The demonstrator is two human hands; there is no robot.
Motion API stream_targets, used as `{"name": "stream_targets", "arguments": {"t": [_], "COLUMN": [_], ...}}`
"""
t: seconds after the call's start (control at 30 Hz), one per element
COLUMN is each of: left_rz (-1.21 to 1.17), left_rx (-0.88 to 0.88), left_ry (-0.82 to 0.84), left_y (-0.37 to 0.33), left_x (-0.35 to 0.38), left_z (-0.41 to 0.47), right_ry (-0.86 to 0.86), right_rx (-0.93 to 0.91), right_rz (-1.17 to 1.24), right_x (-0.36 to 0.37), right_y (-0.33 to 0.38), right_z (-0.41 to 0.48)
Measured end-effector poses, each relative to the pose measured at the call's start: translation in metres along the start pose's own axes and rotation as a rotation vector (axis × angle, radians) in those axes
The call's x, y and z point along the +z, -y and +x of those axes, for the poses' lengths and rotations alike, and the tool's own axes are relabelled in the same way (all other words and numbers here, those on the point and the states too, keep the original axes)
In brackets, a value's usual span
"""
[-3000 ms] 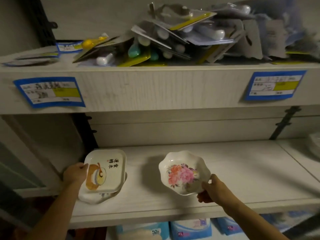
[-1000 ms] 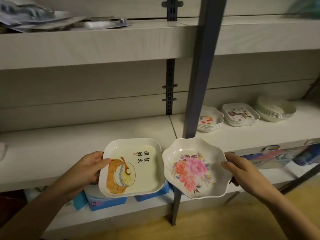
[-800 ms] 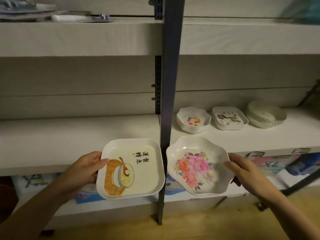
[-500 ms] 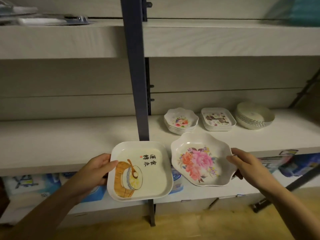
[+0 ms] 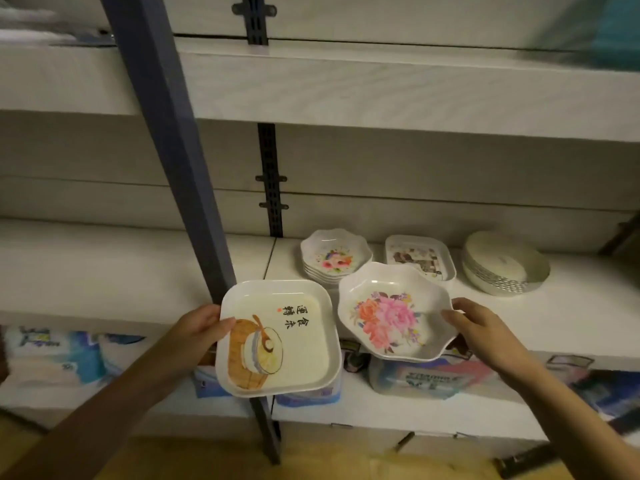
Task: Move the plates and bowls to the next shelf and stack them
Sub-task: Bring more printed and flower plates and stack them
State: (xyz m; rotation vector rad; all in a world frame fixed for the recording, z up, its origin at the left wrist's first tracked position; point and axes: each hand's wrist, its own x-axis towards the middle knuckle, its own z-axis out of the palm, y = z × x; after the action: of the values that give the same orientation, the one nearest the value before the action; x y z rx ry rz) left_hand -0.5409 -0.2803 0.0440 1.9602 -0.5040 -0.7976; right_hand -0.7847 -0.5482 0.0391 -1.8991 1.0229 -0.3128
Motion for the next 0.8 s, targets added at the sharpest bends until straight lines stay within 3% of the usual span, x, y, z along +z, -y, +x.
{"name": "stream_targets", "arguments": {"t": [0.33,0.8], "left_rz": [-0.126,-0.264], "left_rx": [-0.089,-0.153], "left_ry": [-0.16,-0.286], "left_y": [-0.021,-0.037], "left_x": [0.049,0.057], "left_z": [0.013,0.03], "right_ry": [0.076,0.072], "right_rx": [-0.038,0.16], "right_rz": [0.035,0.024], "right_x": [0.012,0.106], "right_y": [0.003,-0.011], "right_z": [0.116,0.249]}}
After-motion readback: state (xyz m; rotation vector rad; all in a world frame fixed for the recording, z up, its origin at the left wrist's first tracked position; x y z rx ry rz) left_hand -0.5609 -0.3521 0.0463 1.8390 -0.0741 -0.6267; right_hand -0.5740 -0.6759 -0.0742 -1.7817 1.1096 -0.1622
